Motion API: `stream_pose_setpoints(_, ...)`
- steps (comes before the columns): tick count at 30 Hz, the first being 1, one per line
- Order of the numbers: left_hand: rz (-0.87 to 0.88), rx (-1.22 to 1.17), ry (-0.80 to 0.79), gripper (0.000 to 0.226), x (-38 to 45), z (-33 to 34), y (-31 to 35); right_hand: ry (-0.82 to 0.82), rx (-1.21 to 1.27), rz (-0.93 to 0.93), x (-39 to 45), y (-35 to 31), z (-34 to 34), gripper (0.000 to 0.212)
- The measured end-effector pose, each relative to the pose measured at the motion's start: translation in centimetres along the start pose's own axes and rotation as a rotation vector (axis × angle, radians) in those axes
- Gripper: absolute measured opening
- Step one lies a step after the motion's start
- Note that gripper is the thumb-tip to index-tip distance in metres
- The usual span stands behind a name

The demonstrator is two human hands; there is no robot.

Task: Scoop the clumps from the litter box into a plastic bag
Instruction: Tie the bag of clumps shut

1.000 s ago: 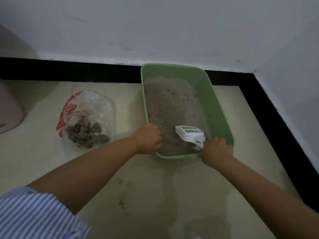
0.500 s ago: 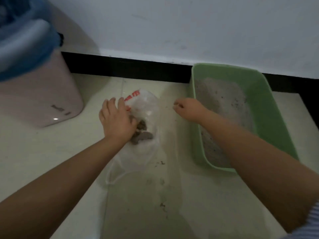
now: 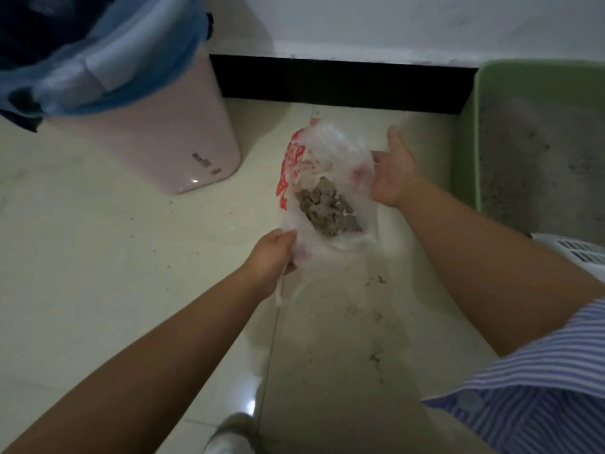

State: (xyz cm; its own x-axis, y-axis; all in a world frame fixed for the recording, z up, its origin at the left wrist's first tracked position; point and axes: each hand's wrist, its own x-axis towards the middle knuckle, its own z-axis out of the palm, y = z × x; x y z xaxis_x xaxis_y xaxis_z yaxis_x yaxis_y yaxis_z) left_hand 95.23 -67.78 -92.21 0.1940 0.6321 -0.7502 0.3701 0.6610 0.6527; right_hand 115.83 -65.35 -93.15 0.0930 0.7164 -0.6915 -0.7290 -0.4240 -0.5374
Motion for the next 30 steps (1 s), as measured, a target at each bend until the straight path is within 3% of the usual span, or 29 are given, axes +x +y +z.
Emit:
stream_pose_setpoints(3,0.045,-0.059,0.046,0.03,-0.8,-0.3,2.3,-0.156,-0.229,0.024,-0.9,-1.5,0.9,0.052)
stream_pose_setpoints(6,0.126,-0.103,0.055,0.032,-1.4,-1.1,5.0,-0.158,-0.351,-0.104,-2.5,-3.8,1.6,0.038)
stream_pose_setpoints(9,0.196,-0.169,0.053,0.03,-1.9,-1.9,7.7,-0.146,-0.295,-0.294,-3.6,-6.0,1.8,0.052)
stream_pose_setpoints(12,0.293,-0.191,0.068,0.027,-2.8,-2.2,10.0,-0.011,-0.243,-0.505,-4.7,-7.6,2.2,0.039)
stream_pose_setpoints(16,0.428,-0.283,0.155,0.027,-3.6,-1.8,11.6,0.32,-0.577,-0.815,-6.9,-8.0,3.1,0.042)
stream_pose_setpoints(19,0.441,-0.413,0.262,0.02,-4.0,-1.6,12.9,0.493,-0.507,-0.94,-8.2,-8.5,3.7,0.045)
stream_pose_setpoints(24,0.453,-0.56,0.194,0.022,-5.3,-1.5,15.3,0.385,-0.275,-1.054,-9.6,-9.9,4.6,0.04)
stream_pose_setpoints(28,0.472,-0.463,0.139,0.013,-8.6,-1.1,17.2,0.288,-0.262,-1.17,-10.3,-10.6,5.9,0.038)
stream_pose_setpoints(30,0.555,-0.436,0.128,0.021,-9.8,-1.0,18.5,0.263,-0.268,-1.181,-10.6,-10.6,7.0,0.039)
